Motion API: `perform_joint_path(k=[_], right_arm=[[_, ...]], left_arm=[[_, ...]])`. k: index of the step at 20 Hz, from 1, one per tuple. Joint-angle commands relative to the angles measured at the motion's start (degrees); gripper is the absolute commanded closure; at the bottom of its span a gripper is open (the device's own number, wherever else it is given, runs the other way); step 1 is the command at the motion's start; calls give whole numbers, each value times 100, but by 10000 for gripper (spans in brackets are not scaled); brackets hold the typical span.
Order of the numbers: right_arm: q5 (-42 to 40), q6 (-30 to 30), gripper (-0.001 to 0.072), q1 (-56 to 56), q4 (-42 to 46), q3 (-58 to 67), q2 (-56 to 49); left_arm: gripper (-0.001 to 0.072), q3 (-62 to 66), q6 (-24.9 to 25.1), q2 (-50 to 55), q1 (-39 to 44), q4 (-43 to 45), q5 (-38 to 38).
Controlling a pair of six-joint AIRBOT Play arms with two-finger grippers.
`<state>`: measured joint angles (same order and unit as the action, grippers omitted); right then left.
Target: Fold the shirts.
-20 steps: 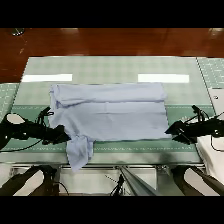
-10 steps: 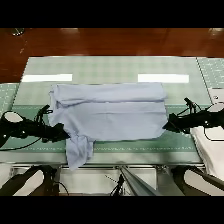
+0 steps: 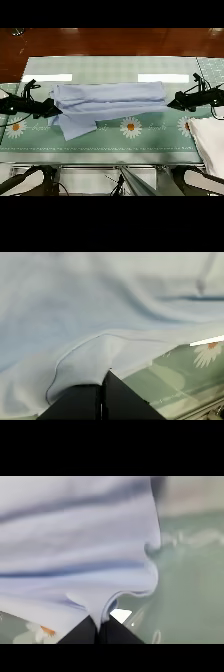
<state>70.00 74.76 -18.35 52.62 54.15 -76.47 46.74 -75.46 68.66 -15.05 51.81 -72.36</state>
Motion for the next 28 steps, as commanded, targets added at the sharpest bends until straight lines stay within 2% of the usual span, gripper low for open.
perform_joint_path(k=[1,4,9,13,16,17,18,19,21,24,26,28], right_arm=[[-173,-103,688,2,-549,739,-732],[-142,-153,688,2,-920,1386,-1392],[-122,-50,689,323,-844,2511,-2306],[-105,188,688,387,-898,3093,-2894],[-238,199,680,459,-942,3126,-3088],[-299,212,516,452,-951,3126,-3106],[-282,208,191,409,-968,3141,-3104],[-144,186,83,332,-940,3237,-3106],[470,188,82,26,-796,3620,-3104],[1309,190,82,-634,-164,3884,-2940],[1569,326,83,-890,411,3827,-2914],[1429,328,83,-907,367,3534,-2920]], left_arm=[[684,1099,-289,922,107,-7,35],[684,2109,-577,1738,201,-2,33],[685,3355,-992,2796,208,-2,-57],[684,3679,-964,3220,260,0,-50],[676,3681,-905,3303,284,-7,280],[534,3733,-905,3303,299,-7,341],[162,3851,-898,3300,306,2,262],[2,4039,-833,3303,271,66,70],[2,4579,-1113,3272,59,664,-501],[3,4852,-1982,2844,-428,2420,-1097],[3,4415,-2024,2330,-643,2868,-796],[4,3364,-2179,1495,-636,2682,282]])
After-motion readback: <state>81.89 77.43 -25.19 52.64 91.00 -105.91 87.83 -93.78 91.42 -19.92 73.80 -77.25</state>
